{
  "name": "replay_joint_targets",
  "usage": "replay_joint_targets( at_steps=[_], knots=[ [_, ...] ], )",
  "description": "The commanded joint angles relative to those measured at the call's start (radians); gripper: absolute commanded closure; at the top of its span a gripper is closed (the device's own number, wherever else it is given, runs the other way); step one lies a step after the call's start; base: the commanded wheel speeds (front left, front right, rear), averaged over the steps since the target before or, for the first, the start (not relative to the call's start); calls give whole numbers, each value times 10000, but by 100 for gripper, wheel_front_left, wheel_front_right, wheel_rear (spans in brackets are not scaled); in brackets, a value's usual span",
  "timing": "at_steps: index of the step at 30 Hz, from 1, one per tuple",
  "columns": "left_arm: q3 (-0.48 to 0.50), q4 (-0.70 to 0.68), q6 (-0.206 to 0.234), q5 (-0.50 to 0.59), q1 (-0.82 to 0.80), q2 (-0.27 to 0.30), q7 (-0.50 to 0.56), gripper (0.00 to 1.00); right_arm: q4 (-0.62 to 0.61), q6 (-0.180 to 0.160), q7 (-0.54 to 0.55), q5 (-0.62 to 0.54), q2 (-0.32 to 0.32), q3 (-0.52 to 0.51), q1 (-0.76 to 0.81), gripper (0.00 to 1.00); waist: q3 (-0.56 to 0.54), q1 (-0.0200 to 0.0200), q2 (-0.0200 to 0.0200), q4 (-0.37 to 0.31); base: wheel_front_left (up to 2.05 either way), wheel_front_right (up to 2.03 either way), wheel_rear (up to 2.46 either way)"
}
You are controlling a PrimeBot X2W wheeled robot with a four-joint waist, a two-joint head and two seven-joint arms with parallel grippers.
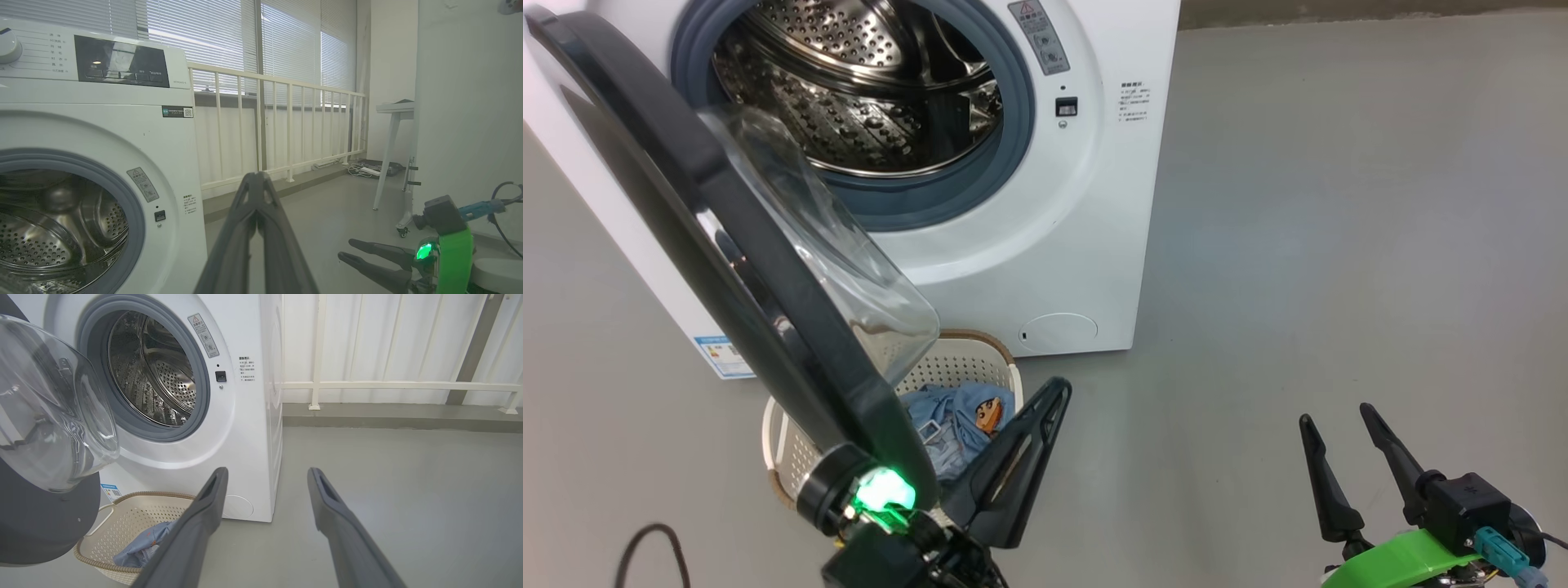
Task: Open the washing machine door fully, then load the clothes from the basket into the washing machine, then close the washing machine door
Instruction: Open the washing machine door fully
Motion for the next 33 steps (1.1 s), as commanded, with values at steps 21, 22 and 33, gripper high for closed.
replay_joint_targets(
  at_steps=[21, 22, 33],
  knots=[
    [556, 2321, -26, -434, -95, -187, -53, 100, -156, 16, -120, 196, -108, 370, -345, 0, 493, 0, 0, -67, 0, 0, 0],
    [644, 2422, -26, -467, -127, -210, -53, 100, -143, 16, -120, 207, -107, 377, -356, 0, 511, 0, 0, -88, 0, 0, 0],
    [1375, 3154, -26, -685, -555, -343, -53, 100, -38, 16, -120, 334, -80, 361, -425, 0, 750, 0, 0, -230, 0, 0, 0]
  ],
)
